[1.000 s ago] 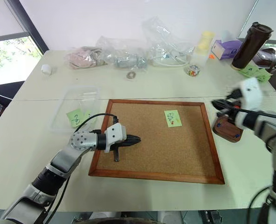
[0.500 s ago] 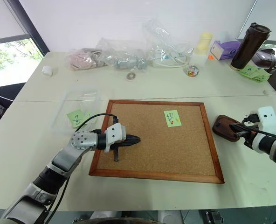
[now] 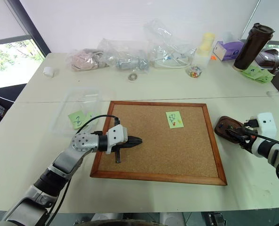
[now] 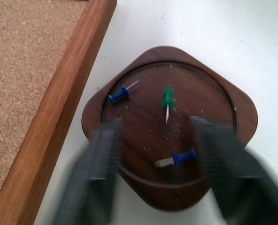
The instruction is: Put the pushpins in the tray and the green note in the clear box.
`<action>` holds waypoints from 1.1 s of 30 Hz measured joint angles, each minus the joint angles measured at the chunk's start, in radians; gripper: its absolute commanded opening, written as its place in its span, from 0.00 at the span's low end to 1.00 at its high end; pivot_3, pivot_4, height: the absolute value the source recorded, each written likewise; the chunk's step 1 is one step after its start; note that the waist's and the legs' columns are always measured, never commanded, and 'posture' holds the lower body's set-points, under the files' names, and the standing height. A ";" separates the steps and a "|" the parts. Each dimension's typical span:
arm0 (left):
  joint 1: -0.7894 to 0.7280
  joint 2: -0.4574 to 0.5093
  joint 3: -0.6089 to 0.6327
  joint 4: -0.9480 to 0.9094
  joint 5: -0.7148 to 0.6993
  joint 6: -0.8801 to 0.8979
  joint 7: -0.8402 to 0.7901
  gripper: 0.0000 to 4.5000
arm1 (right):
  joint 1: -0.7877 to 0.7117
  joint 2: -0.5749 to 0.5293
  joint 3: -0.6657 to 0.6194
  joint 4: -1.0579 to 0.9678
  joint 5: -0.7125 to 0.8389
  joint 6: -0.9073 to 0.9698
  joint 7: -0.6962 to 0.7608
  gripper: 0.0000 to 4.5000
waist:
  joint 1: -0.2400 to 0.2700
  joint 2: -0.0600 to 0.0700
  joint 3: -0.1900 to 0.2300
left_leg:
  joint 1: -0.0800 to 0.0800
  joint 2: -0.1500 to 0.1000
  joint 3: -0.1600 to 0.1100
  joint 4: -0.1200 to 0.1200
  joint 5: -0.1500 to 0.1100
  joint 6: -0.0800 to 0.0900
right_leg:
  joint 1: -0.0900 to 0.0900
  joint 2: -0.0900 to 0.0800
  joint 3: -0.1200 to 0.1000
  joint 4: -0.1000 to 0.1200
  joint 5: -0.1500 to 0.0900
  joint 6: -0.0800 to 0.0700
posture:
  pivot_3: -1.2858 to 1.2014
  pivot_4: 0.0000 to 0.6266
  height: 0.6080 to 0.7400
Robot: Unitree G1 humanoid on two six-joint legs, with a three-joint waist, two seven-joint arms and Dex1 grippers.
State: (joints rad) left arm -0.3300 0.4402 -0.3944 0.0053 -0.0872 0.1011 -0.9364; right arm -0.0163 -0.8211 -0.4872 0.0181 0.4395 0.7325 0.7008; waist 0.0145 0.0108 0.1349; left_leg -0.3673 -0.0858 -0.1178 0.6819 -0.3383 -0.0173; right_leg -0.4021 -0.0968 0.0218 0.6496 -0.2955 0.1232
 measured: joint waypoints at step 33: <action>0.000 -0.005 -0.001 -0.020 0.015 0.026 0.002 0.00 | -0.234 0.184 0.433 -0.206 -0.087 -0.004 -0.164 0.99 | -0.001 -0.004 -0.002 | 0.000 -0.002 -0.006 0.000 0.000 0.000 | 0.002 -0.001 -0.002 -0.001 0.000 0.000 | 0.52 0.24 1.00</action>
State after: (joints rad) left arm -0.3297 0.4351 -0.3957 -0.0143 -0.0721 0.1270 -0.9342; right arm -0.2500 -0.6368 -0.0545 -0.1881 0.3526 0.7290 0.5370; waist 0.0139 0.0067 0.1333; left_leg -0.3672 -0.0883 -0.1235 0.6818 -0.3381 -0.0176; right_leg -0.4006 -0.0973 0.0200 0.6488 -0.2956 0.1232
